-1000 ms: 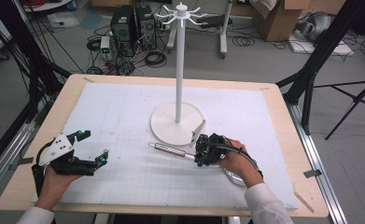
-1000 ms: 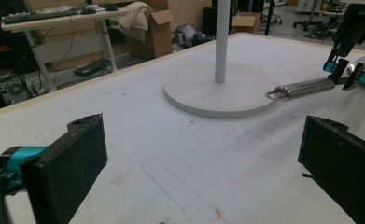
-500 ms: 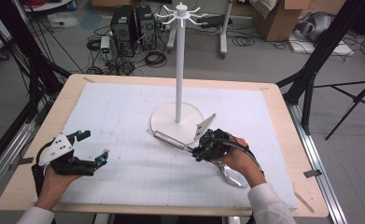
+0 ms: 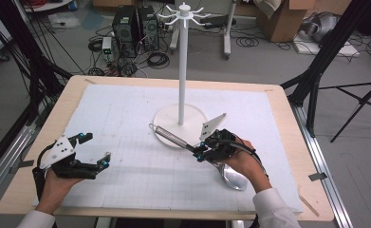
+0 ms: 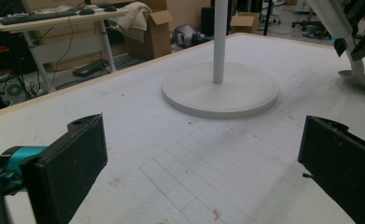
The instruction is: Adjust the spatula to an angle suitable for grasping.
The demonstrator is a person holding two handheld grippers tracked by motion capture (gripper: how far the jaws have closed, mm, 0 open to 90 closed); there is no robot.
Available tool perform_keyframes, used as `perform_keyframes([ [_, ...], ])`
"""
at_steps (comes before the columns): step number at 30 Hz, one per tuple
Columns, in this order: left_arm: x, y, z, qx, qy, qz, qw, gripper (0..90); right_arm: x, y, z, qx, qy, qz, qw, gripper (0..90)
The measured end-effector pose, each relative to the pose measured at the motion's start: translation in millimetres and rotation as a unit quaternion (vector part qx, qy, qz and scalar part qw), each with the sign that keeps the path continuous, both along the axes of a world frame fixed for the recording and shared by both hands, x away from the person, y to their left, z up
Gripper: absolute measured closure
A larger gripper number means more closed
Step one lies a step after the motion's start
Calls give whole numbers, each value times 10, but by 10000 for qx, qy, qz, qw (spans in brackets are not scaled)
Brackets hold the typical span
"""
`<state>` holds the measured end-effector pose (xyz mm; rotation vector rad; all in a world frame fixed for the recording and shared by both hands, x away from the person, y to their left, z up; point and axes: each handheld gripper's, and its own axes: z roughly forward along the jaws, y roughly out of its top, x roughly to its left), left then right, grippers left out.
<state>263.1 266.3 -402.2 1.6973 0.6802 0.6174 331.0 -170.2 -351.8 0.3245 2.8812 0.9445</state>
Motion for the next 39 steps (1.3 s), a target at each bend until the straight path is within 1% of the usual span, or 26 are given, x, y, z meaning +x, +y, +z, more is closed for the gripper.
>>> perform_keyframes([
  [2,-1,1,3,0,-4,5,10000,17,-12,2,27,110,-4,8,9999,748],
  [4,-3,-1,4,-19,-6,11,10000,17,-17,-2,63,213,-67,27,9997,748],
  [7,-6,-2,7,-14,-10,17,10000,17,-31,-5,116,427,-109,45,9990,748],
  [9,-8,-3,11,-7,-6,12,10000,17,-38,-5,133,472,-142,38,9988,748],
  [11,-11,-13,24,-2,-28,-12,10000,17,-55,-8,177,650,-213,37,9976,748],
  [12,-11,-13,24,-2,-28,-12,10000,17,-55,-8,177,650,-213,37,9976,748],
  [13,-16,-22,32,-12,-27,-23,10000,17,-61,-13,198,758,-225,38,9969,748],
  [18,-23,-31,46,14,-40,-38,10000,18,-84,-18,242,972,-291,31,9948,748],
  [20,-25,-32,51,2,-46,-30,10000,17,-97,-18,265,1077,-311,2,9937,748],
  [23,-33,-30,62,-11,-39,-25,10000,18,-100,-23,299,1318,-361,3,9906,748],
  [24,-33,-30,62,-11,-39,-25,10000,17,-100,-23,299,1318,-361,3,9906,748],
  [25,-35,-28,76,-11,-51,-31,10000,18,-103,-23,316,1446,-382,-6,9887,747],
  [27,-40,-29,89,-39,-54,-28,10000,17,-107,-21,330,1531,-409,-18,9874,748],
  [28,-40,-29,89,-39,-54,-28,10000,17,-107,-21,330,1531,-409,-18,9874,748],
  [31,-41,-29,113,-33,-66,-51,10000,17,-123,-8,364,1730,-461,-18,9838,748],
  [32,-42,-31,120,-37,-56,-59,10000,17,-125,-6,371,1743,-468,-6,9836,747],
  [38,-48,-38,181,-69,-26,-97,9999,17,-155,12,420,1950,-564,-54,9792,747],
  [39,-46,-34,198,-75,-21,-107,9999,17,-166,14,426,1983,-538,-90,9786,747],
])
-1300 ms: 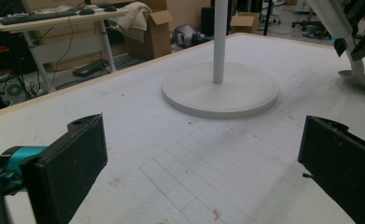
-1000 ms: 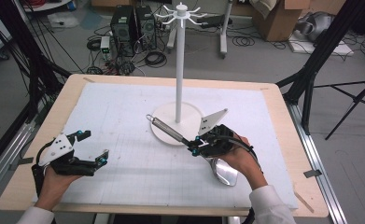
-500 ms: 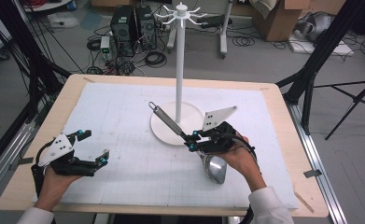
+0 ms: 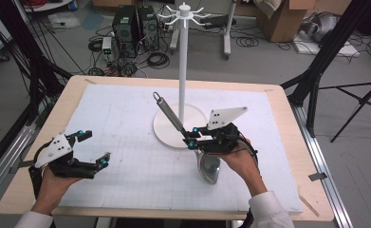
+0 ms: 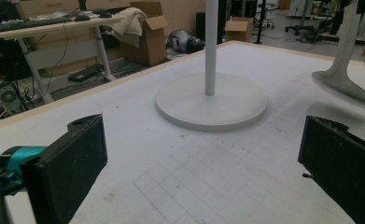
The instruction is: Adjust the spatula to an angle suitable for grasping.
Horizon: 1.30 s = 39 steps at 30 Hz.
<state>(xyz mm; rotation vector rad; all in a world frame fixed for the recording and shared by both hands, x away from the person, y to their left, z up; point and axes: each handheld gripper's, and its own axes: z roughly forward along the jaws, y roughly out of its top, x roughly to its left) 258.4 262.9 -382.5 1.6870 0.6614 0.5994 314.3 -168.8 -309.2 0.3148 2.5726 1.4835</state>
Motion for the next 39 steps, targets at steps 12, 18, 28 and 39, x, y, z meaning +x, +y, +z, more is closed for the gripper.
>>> perform_keyframes([
  [12,51,-18,93,-17,233,-275,9994,17,-11,50,23,330,-89,-84,9994,747],
  [18,83,-82,202,129,159,-405,9990,17,-14,80,20,423,-124,-120,9990,747],
  [28,154,-238,404,138,176,-642,9977,17,-35,92,32,571,-161,-196,9980,747],
  [39,234,-530,628,73,243,-1227,9921,17,-44,157,19,629,-186,-152,9977,747],
])
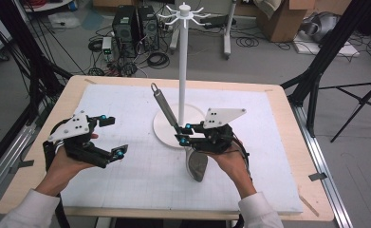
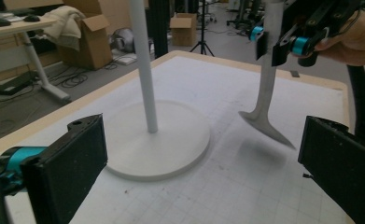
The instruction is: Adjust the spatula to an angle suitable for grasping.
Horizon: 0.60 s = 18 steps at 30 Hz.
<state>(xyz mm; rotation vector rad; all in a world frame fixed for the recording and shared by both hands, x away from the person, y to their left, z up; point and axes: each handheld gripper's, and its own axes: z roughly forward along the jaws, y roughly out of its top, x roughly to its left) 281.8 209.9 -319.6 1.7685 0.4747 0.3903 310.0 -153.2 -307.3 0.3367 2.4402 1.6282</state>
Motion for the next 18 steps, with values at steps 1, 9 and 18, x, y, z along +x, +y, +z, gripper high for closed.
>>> perform_keyframes([
  [1,11,-28,19,13,2,-32,10000,18,-4,7,-1,-5,11,3,10000,747],
  [9,81,-266,178,-81,-16,-480,9988,18,-3,37,-11,21,-11,13,10000,747],
  [18,129,-475,317,-99,-34,-668,9977,21,-13,56,-15,61,-13,-13,10000,747],
])
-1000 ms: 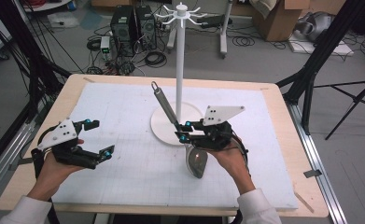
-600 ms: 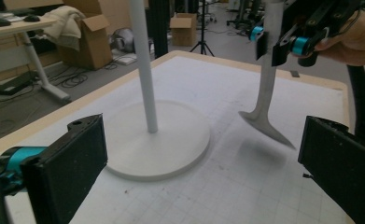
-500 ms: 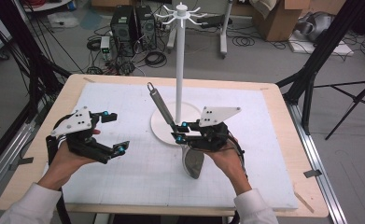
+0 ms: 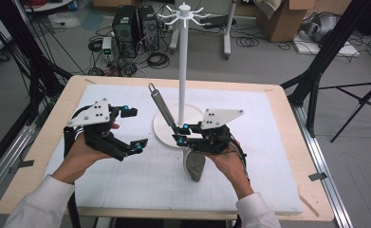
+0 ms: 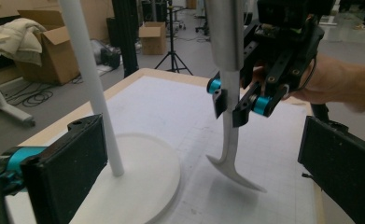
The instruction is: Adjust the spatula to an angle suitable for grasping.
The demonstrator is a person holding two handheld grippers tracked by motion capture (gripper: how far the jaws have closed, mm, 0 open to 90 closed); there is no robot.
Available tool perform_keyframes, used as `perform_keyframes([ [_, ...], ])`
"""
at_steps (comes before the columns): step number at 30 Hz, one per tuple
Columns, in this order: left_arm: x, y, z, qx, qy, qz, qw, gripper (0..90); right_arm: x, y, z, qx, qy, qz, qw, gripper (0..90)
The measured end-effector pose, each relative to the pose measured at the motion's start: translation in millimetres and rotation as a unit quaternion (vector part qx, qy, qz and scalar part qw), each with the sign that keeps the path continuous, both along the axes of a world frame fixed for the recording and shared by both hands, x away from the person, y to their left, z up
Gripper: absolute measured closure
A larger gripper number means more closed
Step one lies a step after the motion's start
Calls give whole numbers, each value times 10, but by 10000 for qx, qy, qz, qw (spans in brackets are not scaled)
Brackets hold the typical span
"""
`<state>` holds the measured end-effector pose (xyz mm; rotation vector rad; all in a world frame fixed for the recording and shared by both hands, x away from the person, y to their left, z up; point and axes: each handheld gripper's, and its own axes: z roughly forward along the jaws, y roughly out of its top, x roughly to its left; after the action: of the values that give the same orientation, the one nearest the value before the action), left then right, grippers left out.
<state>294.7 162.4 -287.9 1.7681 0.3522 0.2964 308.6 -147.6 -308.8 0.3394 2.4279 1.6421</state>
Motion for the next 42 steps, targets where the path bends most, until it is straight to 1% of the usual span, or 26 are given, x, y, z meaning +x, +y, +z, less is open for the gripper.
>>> perform_keyframes([
  [1,0,-40,32,-39,-17,-42,10000,37,0,2,-6,38,23,3,10000,747],
  [2,0,-40,32,-39,-17,-42,10000,44,0,2,-6,38,23,3,10000,747],
  [3,1,-78,64,-104,-7,-72,9999,44,-1,6,-7,36,11,-16,10000,747],
  [6,8,-117,94,-104,-6,-84,9999,47,3,12,-6,62,-24,-44,10000,747],
  [7,10,-157,127,-102,-13,-60,9999,62,2,13,-8,70,19,-36,10000,747],
  [10,11,-187,152,-114,-30,-65,9999,91,2,11,-4,103,9,-81,9999,747],
  [11,10,-226,178,-109,-55,-64,9999,94,3,12,-3,131,-2,-86,9999,747],
  [13,10,-245,192,-116,-54,-78,9999,98,3,12,-1,132,-5,-89,9999,747],
  [14,4,-286,220,-142,-65,-101,9998,106,6,15,0,150,-56,-105,9998,747],
  [16,7,-299,234,-118,-73,-108,9998,116,5,17,1,153,-44,-116,9998,747],
  [17,9,-323,252,-161,-27,-120,9998,142,4,23,0,158,-34,-147,9998,747],
  [18,10,-337,262,-198,-37,-114,9997,153,3,25,1,158,-31,-152,9998,747],
  [20,9,-343,268,-211,-37,-109,9997,183,-1,30,3,152,-10,-135,9998,747],
  [21,10,-355,283,-216,-56,-95,9997,209,1,33,7,164,-59,-149,9997,747],
  [22,11,-360,289,-220,-61,-70,9997,222,-1,36,8,182,-54,-157,9997,747],
  [26,13,-386,306,-171,-51,-43,9998,260,-1,38,10,186,-58,-170,9997,747],
  [29,17,-411,315,-187,-24,-21,9998,281,-8,44,10,190,-5,-173,9997,747],
  [31,21,-426,318,-187,-14,-3,9998,306,-8,46,13,184,-50,-185,9996,747],
  [35,31,-455,314,-205,-19,5,9998,350,-13,52,15,180,-25,-166,9997,747],
  [37,34,-463,316,-194,-10,13,9998,361,-9,58,14,185,-76,-180,9996,747],
  [39,34,-476,323,-195,-11,24,9998,385,-16,67,13,179,-19,-169,9997,747],
  [42,35,-472,335,-195,-18,27,9998,385,-12,70,13,171,-68,-162,9997,747],
])
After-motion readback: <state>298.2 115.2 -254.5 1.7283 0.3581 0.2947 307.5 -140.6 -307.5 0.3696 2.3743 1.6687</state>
